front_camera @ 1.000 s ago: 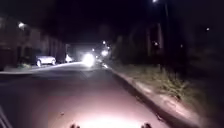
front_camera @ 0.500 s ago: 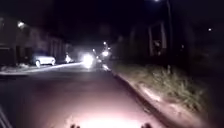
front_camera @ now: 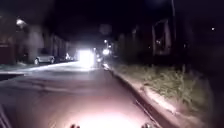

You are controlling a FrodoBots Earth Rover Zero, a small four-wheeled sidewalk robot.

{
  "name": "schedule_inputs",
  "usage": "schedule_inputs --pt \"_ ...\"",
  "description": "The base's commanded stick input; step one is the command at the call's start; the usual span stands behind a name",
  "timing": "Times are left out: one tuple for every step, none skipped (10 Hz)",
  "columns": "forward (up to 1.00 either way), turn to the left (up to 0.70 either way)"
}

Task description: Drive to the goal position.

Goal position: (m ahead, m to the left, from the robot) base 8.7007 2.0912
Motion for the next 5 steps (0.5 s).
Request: schedule_inputs --pt "0.7 0.0" --pt "0.7 0.0" --pt "0.7 0.0" --pt "0.7 0.0" --pt "0.7 0.0"
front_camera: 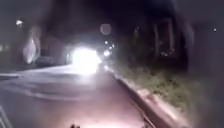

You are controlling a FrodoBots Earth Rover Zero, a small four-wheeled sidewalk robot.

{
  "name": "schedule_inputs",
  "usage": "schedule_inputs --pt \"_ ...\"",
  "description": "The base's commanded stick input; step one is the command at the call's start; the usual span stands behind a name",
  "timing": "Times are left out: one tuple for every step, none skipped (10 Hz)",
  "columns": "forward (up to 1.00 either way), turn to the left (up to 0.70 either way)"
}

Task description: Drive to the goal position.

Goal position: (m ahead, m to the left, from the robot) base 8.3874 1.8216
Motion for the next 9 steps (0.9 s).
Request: schedule_inputs --pt "0.7 0.0" --pt "0.7 0.0" --pt "0.7 0.0" --pt "0.7 0.0" --pt "0.7 0.0" --pt "0.7 0.0" --pt "0.7 0.0" --pt "0.7 0.0" --pt "0.7 0.0"
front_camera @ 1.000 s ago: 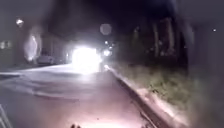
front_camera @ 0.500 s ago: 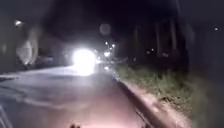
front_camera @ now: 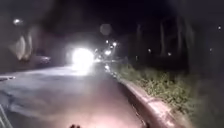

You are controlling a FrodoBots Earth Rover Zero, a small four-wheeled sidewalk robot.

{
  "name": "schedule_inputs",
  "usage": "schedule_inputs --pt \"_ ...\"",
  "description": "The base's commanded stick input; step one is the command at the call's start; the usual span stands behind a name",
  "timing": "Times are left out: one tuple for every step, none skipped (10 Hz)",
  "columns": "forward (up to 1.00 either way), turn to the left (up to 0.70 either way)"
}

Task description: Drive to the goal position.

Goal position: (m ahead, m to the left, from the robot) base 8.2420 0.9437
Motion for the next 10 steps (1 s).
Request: schedule_inputs --pt "0.7 0.0" --pt "0.7 0.0" --pt "0.7 0.12" --pt "0.7 0.33" --pt "0.7 0.34" --pt "0.7 0.35" --pt "0.7 0.28" --pt "0.7 0.14" --pt "0.7 0.0" --pt "0.7 0.0"
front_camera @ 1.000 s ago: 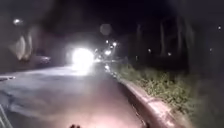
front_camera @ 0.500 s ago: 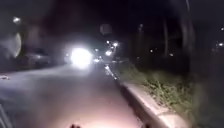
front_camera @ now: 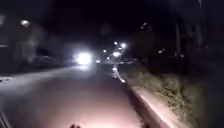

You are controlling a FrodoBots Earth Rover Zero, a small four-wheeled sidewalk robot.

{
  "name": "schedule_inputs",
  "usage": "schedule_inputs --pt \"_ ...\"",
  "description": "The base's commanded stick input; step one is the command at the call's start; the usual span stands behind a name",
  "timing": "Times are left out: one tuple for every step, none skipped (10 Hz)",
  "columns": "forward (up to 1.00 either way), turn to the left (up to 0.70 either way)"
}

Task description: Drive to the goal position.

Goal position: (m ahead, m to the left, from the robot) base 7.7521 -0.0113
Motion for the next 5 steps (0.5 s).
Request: schedule_inputs --pt "0.7 0.0" --pt "0.7 0.0" --pt "0.7 0.0" --pt "0.7 0.0" --pt "0.7 0.0"
